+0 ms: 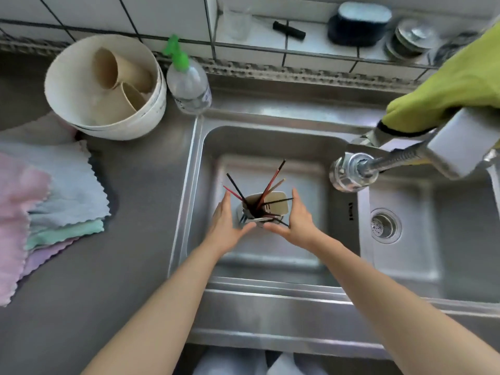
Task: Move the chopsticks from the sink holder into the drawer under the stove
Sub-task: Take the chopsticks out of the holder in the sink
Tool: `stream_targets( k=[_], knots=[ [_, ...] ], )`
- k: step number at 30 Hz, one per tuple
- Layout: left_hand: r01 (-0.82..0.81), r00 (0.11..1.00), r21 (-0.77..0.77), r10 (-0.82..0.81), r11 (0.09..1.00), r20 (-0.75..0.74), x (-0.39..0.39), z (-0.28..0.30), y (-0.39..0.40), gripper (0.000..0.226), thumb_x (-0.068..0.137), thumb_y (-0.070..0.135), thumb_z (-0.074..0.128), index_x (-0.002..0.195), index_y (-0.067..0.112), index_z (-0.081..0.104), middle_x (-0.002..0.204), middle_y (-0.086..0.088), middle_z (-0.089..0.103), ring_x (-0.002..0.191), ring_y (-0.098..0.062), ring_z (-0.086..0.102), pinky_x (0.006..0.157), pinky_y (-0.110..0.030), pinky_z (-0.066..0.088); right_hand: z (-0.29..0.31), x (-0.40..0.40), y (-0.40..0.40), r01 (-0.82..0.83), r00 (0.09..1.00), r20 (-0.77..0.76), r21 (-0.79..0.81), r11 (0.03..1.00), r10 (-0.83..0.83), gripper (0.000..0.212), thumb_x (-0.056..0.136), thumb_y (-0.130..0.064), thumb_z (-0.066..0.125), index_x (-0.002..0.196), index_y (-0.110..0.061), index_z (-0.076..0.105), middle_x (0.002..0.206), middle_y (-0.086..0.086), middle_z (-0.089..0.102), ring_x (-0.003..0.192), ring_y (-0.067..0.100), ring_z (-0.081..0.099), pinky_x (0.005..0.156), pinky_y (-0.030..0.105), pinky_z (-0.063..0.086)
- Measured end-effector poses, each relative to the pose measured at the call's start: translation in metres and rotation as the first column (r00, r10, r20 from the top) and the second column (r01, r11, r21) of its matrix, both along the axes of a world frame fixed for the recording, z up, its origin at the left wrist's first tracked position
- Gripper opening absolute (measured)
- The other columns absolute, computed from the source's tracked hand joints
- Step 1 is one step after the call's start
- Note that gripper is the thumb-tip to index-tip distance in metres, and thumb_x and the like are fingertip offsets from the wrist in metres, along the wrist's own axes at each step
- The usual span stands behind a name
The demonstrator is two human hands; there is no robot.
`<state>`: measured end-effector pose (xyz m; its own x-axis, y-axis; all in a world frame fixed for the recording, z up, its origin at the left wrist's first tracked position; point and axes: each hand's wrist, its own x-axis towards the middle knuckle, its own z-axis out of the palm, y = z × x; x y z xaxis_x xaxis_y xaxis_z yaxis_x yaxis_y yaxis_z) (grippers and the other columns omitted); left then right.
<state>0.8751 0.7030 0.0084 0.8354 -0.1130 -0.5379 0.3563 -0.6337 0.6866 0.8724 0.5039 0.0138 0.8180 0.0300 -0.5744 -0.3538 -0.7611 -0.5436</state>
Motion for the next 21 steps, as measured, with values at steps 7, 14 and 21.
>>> stream_targets(
  k=[7, 14, 21],
  knots=[
    [-0.024, 0.996, -0.036, 0.027, 0.999, 0.083, 0.036, -0.023, 0.006, 0.085, 0.081, 0.036, 0.077, 0.149, 0.020, 0.030, 0.152, -0.002, 0.043, 0.141, -0.021, 0.041, 0.113, -0.030, 0.032, -0.010, 0.041, 0.002, 0.024, 0.999, 0.018, 0.138, 0.990, -0.027, 0.133, 0.060, -0.044, 0.086, 0.150, -0.026, -0.009, 0.156, 0.007, 0.014, 0.143, 0.030, 0.013, 0.115, 0.043, 0.016],
    [-0.087, 0.991, -0.168, 0.102, 0.982, 0.085, 0.059, -0.025, 0.007, 0.039, 0.082, 0.026, 0.077, 0.115, 0.023, 0.058, 0.115, 0.004, 0.070, 0.110, -0.016, 0.065, 0.096, -0.036, 0.053, -0.013, 0.065, 0.011, 0.029, 0.998, 0.055, 0.242, 0.970, -0.043, 0.091, 0.066, -0.036, 0.084, 0.140, -0.043, 0.032, 0.143, 0.003, 0.035, 0.134, 0.025, 0.026, 0.109, 0.040, 0.026],
    [-0.146, 0.985, -0.269, 0.165, 0.952, 0.051, 0.068, -0.028, -0.006, 0.021, 0.084, 0.016, 0.074, 0.105, 0.017, 0.071, 0.091, 0.012, 0.073, 0.083, 0.010, 0.066, 0.074, -0.003, 0.048, -0.020, 0.069, 0.021, 0.124, 0.982, 0.111, 0.253, 0.960, -0.156, 0.014, 0.082, -0.025, 0.071, 0.095, -0.022, 0.067, 0.106, 0.007, 0.064, 0.108, 0.030, 0.054, 0.096, 0.044, 0.044]
  ],
)
